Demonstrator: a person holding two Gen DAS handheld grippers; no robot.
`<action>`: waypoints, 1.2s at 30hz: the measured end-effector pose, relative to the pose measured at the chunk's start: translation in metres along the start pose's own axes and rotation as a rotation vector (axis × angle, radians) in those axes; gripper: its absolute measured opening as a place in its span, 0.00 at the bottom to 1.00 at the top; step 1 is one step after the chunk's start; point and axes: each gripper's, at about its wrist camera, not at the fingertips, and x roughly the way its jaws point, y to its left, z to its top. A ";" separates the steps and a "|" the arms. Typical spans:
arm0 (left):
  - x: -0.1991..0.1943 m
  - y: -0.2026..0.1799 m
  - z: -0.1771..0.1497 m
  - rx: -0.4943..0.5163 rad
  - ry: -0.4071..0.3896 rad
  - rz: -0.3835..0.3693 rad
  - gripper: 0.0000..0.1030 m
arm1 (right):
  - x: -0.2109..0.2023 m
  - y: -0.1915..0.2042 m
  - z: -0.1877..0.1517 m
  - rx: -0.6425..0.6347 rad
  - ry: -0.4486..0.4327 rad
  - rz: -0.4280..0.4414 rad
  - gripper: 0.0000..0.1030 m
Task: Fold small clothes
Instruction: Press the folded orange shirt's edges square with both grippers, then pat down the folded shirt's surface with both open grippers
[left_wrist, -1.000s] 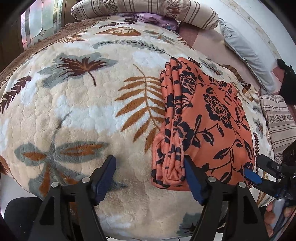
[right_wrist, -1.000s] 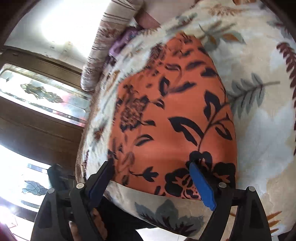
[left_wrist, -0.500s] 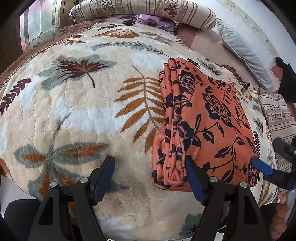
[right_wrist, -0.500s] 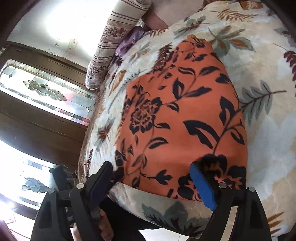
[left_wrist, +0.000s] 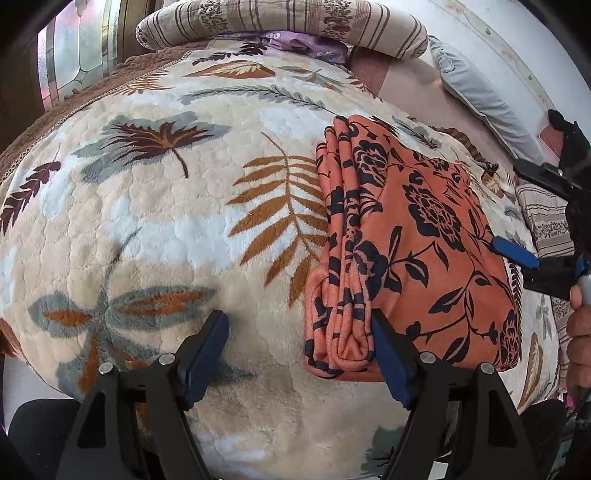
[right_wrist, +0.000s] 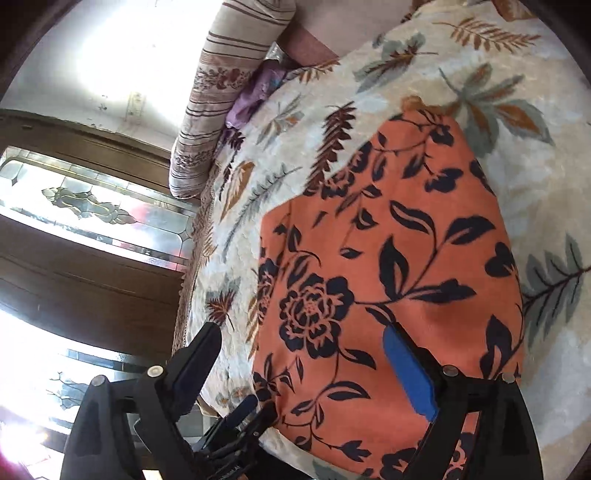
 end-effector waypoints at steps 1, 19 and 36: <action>0.000 0.000 0.000 0.000 0.001 0.000 0.75 | 0.001 0.000 0.004 0.000 -0.009 -0.004 0.89; -0.024 -0.019 0.027 -0.005 -0.071 -0.039 0.76 | -0.091 -0.107 -0.031 0.162 -0.144 -0.109 0.91; 0.034 -0.057 0.036 0.109 0.009 0.048 0.86 | -0.016 -0.040 -0.048 -0.245 0.003 -0.406 0.48</action>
